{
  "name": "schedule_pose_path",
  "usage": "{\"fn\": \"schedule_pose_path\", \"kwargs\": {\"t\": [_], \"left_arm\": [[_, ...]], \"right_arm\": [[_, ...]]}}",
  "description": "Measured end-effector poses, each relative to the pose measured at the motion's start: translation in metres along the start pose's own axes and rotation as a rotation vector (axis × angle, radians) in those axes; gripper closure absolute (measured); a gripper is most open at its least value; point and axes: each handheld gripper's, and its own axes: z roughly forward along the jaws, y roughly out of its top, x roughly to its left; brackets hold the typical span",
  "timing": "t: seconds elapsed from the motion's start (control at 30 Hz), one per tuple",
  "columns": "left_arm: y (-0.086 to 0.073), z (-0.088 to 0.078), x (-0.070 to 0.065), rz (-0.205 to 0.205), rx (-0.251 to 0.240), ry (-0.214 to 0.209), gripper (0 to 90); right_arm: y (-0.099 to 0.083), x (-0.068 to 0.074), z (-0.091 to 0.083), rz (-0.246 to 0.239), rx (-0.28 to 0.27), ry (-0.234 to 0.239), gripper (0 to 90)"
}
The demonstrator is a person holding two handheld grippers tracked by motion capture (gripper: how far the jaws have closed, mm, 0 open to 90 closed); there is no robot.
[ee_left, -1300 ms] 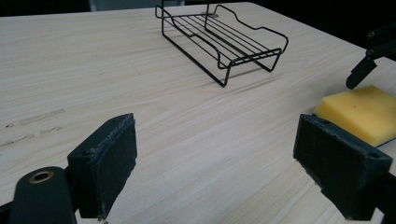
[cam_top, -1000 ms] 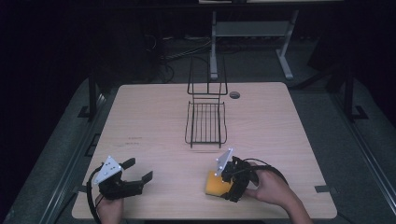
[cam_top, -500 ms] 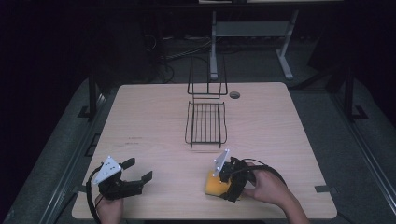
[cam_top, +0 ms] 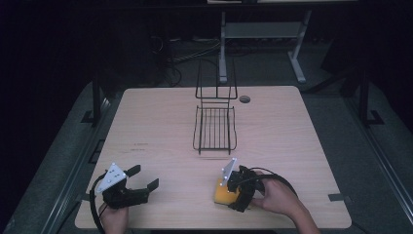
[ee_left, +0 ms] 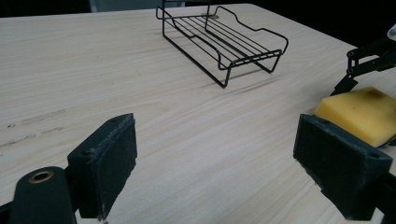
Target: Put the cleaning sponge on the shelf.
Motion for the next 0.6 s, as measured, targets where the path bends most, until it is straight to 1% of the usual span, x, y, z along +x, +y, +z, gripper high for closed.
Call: {"fn": "schedule_pose_path", "kwargs": {"t": [0.6], "left_arm": [[-0.0001, -0.0004, 0.0006, 0.000, -0.001, 0.002, 12.8]], "right_arm": [[-0.0006, 0.0006, 0.0041, 0.000, 0.015, -0.009, 15.1]]}}
